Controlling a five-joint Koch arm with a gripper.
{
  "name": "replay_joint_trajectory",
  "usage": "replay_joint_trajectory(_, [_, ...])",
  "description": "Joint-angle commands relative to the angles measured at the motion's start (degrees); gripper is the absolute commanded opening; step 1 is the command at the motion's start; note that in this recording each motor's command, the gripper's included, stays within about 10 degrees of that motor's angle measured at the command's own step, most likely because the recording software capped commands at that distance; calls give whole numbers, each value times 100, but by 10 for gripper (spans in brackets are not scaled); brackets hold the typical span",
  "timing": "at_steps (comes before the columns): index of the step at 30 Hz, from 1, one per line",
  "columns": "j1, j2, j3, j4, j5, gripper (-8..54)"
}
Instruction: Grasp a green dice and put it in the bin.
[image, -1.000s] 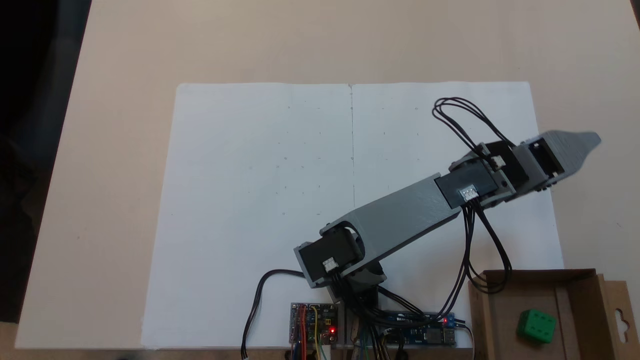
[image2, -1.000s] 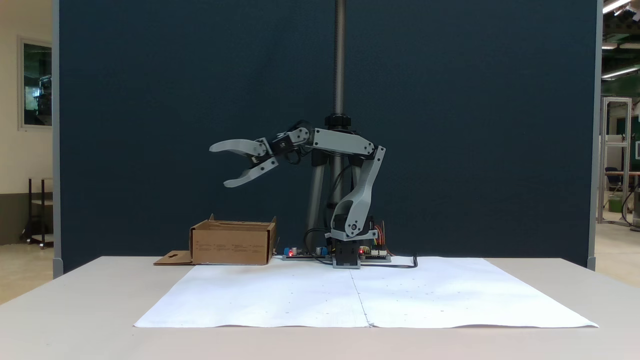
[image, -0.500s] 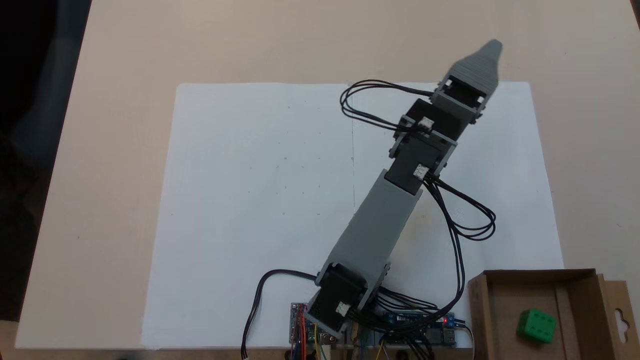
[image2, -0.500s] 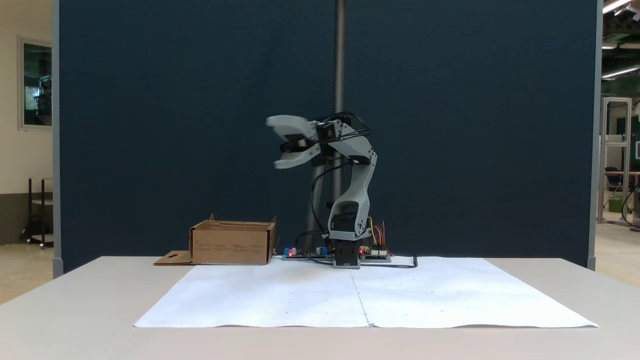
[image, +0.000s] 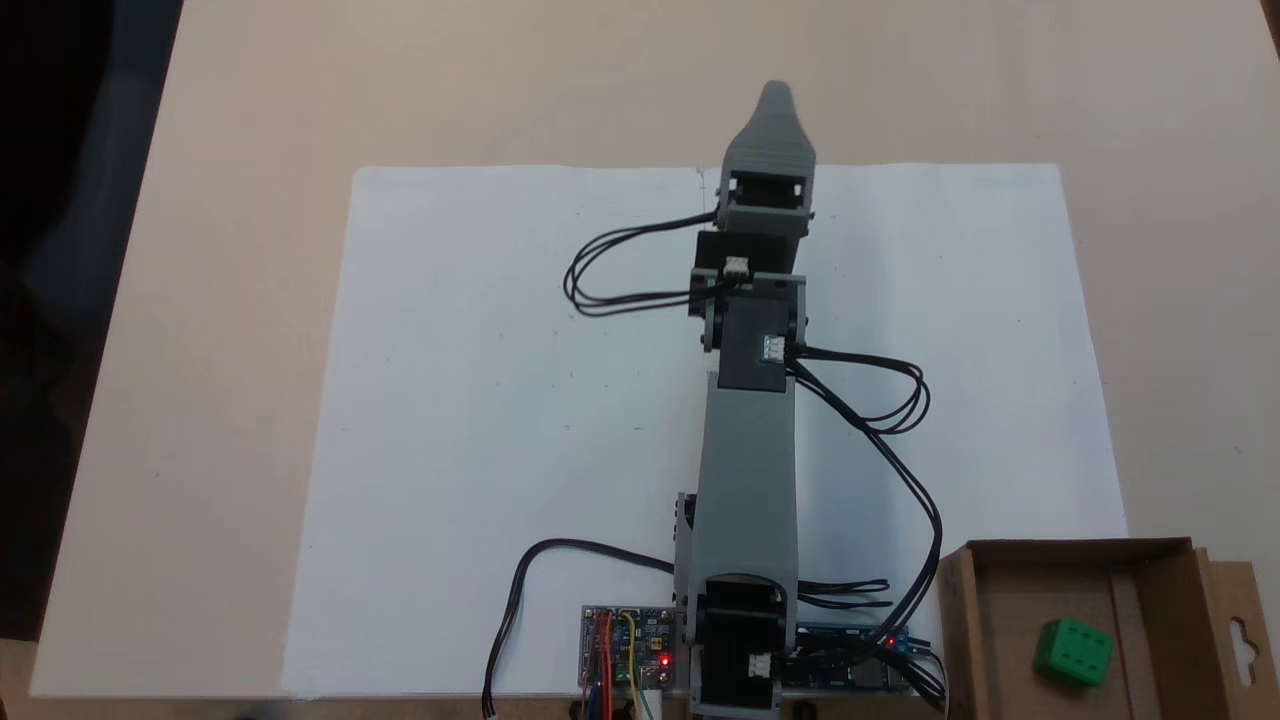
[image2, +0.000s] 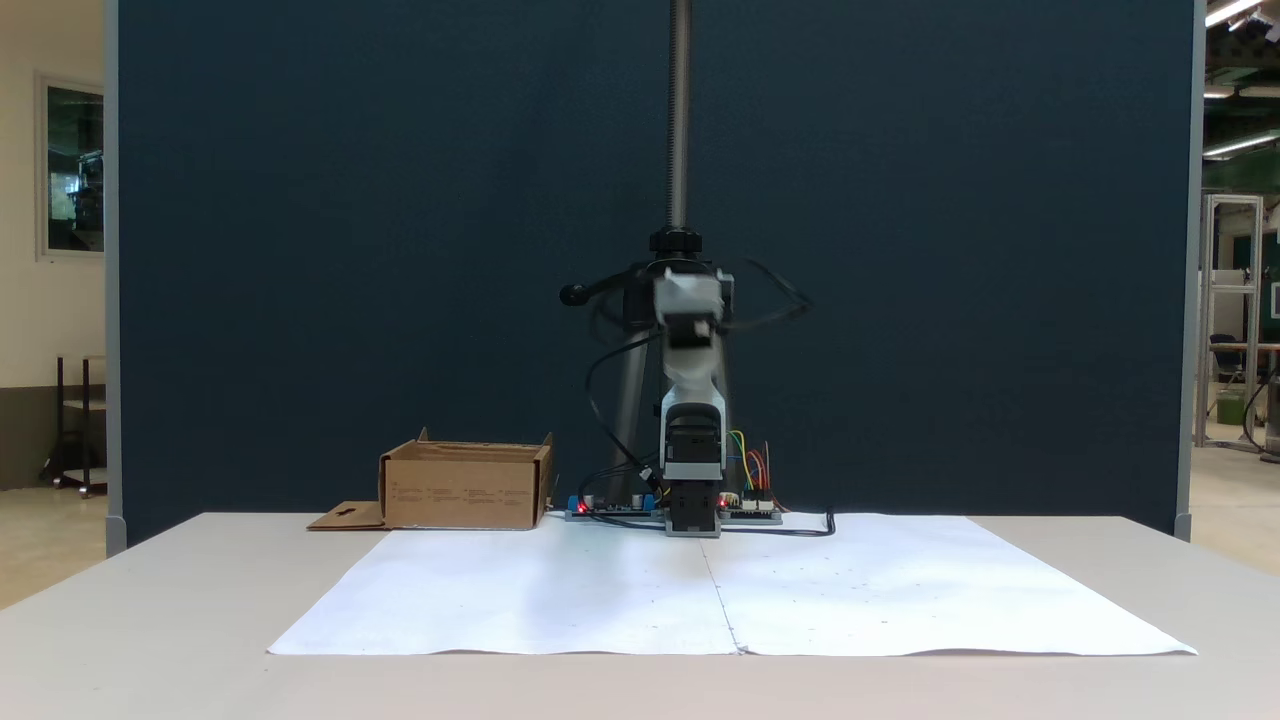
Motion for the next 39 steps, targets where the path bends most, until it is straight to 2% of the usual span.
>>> replay_joint_trajectory(1, [-123,378,176,-965,53,445])
replay_joint_trajectory(16, [-325,668,3700,-3443,-369,431])
replay_joint_trajectory(31, [-62,835,5704,-6212,-686,431])
replay_joint_trajectory(39, [-79,932,6056,-7398,-835,434])
